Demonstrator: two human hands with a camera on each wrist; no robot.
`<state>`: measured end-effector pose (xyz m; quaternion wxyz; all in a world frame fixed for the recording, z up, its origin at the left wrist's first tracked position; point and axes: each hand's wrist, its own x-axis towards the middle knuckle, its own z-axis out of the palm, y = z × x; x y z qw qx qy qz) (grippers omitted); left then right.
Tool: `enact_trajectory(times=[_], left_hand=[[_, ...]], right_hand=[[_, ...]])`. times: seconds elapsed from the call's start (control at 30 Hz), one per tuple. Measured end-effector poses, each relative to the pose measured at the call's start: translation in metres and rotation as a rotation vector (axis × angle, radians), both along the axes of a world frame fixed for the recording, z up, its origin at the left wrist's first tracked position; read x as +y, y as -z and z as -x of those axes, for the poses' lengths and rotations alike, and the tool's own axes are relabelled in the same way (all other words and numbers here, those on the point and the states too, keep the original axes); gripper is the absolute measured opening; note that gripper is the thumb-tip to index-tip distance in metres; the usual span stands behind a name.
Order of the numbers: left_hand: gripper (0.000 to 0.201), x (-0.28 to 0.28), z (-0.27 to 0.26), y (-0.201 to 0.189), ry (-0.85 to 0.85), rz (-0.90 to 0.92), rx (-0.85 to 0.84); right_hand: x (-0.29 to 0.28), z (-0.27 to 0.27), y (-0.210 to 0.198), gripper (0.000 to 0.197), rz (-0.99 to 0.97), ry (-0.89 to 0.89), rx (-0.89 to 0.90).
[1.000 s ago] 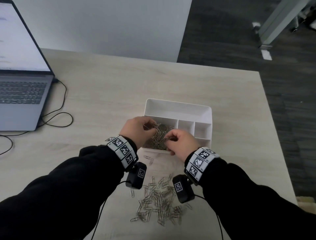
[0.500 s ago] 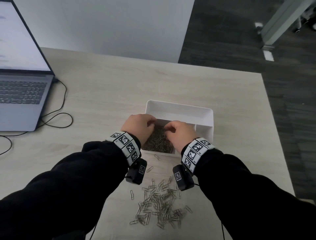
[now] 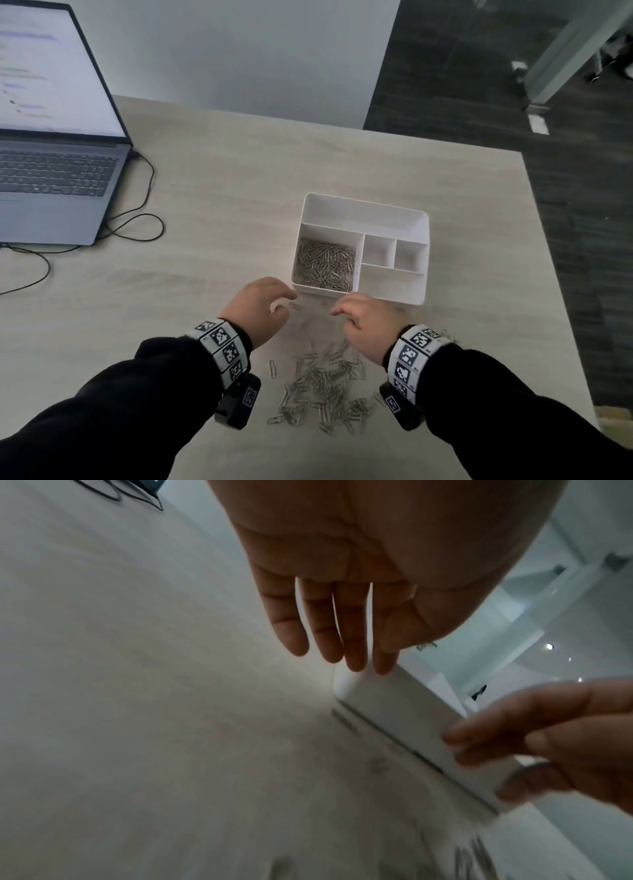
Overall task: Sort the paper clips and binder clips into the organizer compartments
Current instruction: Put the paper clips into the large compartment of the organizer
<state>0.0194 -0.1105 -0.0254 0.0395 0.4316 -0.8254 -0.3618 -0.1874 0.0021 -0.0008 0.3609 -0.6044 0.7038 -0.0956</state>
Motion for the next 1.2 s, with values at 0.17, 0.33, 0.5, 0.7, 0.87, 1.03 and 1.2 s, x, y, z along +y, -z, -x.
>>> enact_trajectory(times=[0.17,0.33,0.5,0.7,0.87,1.03,1.2], left_hand=[[0.079,0.031,0.002,0.016,0.229,0.013,-0.308],[0.086,0.057,0.001,0.029,0.348,0.089,-0.389],[0.081,0.081,-0.013,0.036,0.48,0.07,-0.31],[0.053,0.083,-0.034,0.034,0.343,0.117,0.093],[0.095,0.065,-0.049,0.026,0.101,0.103,-0.345],[0.111,0.09,-0.047,0.026,0.196,0.097,-0.424],[0.114,0.11,-0.038,0.03,0.34,0.071,-0.392]], right_hand=[[-0.001,-0.019,0.024,0.066,-0.115,-0.209,0.151],[0.014,-0.024,0.044,0.074,-0.141,-0.272,0.217],[0.043,-0.022,0.04,0.074,-0.062,-0.323,0.136],[0.059,-0.008,0.04,0.047,0.017,-0.102,-0.051],[0.063,0.002,0.037,0.058,-0.108,0.148,0.142],[0.072,-0.018,0.043,0.071,-0.171,0.021,0.199],[0.083,-0.029,0.047,0.08,-0.131,-0.092,0.197]])
